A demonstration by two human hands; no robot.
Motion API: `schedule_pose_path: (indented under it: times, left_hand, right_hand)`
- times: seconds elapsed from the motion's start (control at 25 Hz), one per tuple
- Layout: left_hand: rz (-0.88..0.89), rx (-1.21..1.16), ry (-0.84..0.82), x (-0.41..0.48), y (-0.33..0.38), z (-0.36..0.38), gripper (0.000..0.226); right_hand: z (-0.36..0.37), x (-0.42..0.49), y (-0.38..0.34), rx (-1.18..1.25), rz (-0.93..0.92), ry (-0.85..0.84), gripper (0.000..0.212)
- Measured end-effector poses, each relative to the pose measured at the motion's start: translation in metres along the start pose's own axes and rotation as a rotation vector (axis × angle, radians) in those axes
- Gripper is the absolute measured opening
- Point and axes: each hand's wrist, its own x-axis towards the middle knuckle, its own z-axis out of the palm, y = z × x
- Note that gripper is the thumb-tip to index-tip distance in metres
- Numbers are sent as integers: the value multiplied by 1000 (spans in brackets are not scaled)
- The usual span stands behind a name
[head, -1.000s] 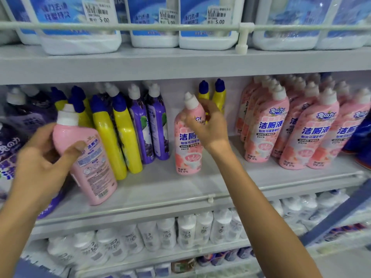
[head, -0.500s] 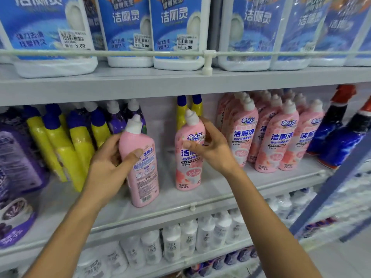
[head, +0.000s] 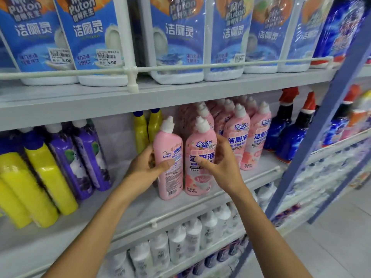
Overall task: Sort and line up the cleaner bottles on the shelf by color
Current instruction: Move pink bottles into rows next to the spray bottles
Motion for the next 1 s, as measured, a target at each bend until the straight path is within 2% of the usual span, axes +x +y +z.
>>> schedule_pose_path:
  times: [0.12,0.24,0.36,0.48,0.56,0.8,0.88,1.0]
  left_hand:
    - [-11,46,67,-3,5,13,48]
    - [42,273,176,-18,14,32,48]
    - [43,374,79,-28,28,20,60]
    - [71,186,-48,-23,47,2,76]
    - [61,56,-105,-14,51,6,74]
    - [150,146,157,-9,36,33,73]
    - [107,165,122,-8,33,31,76]
    - [9,169,-15,-7,23,17,83]
  right_hand:
    - [-16,-4,3,-10,-7,13,76]
    - [-29,-4,3,0,8,-7,76]
    - [-31,-9,4,-200,-17,79,83]
    - [-9,-30,5,-389,40,250,94]
    - [4,-33,8,-470,65,278,96]
    - [-7,1,33,-449,6,207,95]
    - [-8,4,36,-456,-4,211,95]
    - [-9,5,42,-459,-46,207,95]
